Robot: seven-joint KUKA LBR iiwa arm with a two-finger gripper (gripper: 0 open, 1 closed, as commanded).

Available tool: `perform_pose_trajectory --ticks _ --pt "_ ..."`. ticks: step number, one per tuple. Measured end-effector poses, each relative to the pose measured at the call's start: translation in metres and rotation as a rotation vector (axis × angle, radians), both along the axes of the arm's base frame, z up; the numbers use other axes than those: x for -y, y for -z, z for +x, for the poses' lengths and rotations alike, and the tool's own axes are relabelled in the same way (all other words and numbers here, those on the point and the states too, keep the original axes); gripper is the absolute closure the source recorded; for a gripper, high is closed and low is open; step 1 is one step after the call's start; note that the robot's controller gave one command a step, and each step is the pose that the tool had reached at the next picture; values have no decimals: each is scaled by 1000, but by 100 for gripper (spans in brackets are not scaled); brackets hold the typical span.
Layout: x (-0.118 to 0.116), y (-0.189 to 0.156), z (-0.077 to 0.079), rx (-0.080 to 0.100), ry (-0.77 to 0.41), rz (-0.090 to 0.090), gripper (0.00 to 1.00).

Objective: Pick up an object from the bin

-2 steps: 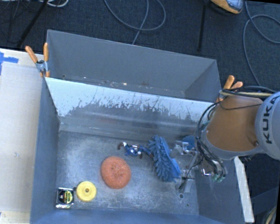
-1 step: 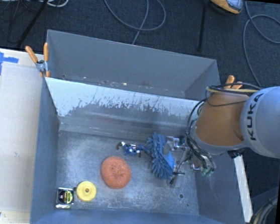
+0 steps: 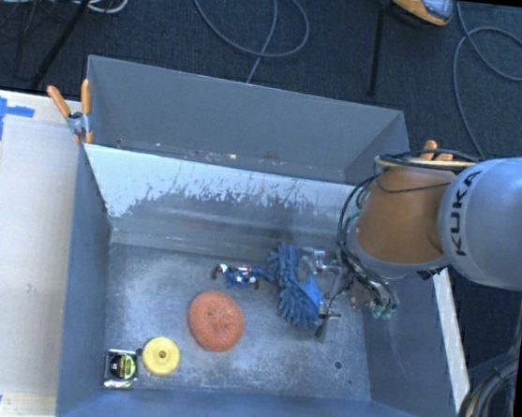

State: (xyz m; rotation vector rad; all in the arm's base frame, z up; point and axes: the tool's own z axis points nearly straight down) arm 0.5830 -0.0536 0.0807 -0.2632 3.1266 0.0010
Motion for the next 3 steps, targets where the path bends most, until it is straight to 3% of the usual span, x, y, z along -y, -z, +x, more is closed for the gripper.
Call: perform_pose_trajectory --ticks 1,2,3 --pt "12 6 -18 12 261 3 100" --pt "12 6 -18 12 259 3 100" --pt "4 -23 -31 -5 270 0 100"
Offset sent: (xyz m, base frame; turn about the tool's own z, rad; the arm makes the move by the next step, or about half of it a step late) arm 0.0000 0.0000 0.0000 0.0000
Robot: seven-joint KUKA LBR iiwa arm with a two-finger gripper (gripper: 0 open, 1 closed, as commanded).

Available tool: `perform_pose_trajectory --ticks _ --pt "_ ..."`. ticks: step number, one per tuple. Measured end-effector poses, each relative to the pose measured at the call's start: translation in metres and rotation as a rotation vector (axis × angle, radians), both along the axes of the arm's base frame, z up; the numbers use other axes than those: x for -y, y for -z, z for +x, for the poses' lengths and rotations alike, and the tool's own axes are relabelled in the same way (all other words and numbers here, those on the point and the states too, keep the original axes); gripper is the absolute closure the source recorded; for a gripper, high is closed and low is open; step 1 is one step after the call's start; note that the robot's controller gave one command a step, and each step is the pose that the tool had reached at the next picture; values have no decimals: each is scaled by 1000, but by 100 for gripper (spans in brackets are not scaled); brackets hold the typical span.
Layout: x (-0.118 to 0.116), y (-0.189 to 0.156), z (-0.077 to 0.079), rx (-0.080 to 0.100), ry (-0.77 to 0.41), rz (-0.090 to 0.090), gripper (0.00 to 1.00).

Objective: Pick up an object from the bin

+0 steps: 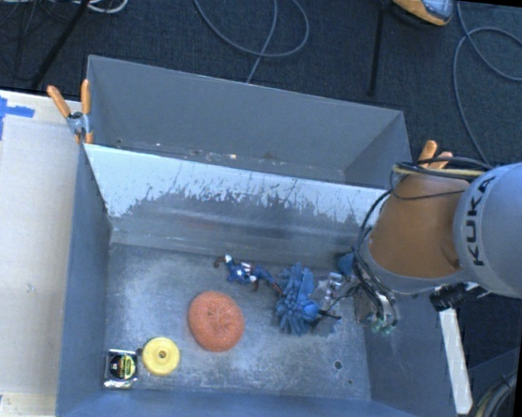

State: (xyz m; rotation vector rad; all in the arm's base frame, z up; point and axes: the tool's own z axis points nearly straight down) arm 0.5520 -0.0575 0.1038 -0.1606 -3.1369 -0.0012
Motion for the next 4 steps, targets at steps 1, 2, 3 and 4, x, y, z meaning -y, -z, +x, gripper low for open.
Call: perform_pose_trajectory --ticks 1,2,3,4 --pt "-3 -11 -15 3 -2 0 100" --pt "-2 -9 8 -2 -5 0 100" --pt "11 -52 -16 -11 3 2 100" --pt "14 -83 -21 2 13 -1 100"
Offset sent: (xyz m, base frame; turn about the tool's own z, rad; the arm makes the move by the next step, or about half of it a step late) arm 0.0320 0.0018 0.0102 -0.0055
